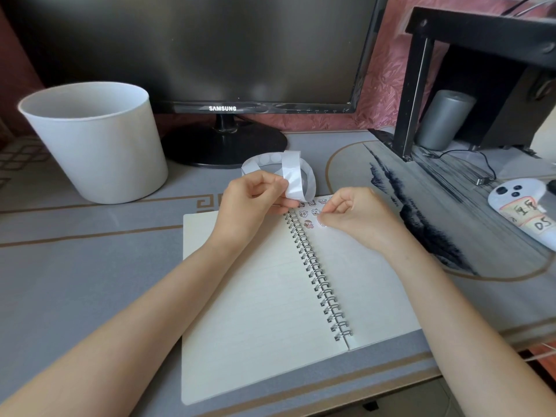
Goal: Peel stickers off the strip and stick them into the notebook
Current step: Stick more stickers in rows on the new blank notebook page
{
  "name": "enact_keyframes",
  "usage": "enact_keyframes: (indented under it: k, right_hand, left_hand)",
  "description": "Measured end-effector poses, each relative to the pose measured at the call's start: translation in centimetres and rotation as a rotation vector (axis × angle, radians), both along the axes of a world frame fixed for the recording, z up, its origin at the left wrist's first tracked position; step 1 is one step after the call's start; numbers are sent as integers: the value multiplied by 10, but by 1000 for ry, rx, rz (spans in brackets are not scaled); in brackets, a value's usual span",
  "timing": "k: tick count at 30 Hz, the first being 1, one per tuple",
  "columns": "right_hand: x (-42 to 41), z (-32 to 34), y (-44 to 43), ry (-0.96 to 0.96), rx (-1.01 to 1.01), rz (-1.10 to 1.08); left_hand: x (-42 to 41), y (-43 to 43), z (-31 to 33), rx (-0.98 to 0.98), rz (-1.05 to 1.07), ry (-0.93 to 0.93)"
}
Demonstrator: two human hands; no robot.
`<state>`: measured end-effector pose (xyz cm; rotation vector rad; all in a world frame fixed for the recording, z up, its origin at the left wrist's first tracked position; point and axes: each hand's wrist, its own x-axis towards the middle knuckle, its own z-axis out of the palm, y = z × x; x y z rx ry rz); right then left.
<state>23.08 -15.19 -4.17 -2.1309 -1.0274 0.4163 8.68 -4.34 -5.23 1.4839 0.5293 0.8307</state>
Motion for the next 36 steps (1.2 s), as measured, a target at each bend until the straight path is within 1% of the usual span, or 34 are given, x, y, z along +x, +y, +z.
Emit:
enact_keyframes:
  k: [8, 11, 21, 31, 34, 36]
  right_hand:
    - [3, 0, -2, 16, -5, 13]
    - [5, -1, -2, 25, 24, 28]
    - [10, -5, 1, 121, 72, 31]
    - [8, -7, 2, 59, 91, 5]
    - [6, -9, 4, -8, 68, -9]
    - [7, -9, 4, -19, 66, -9]
  left_hand:
    - [1, 0, 0, 4, 2, 8]
    - [1, 0, 0, 4, 1, 4]
    - [1, 0, 0, -1, -1, 1]
    - [1, 0, 0, 6, 5, 4]
    - [1, 1, 0, 10, 6, 7]
    - [1, 1, 0, 6, 4, 3]
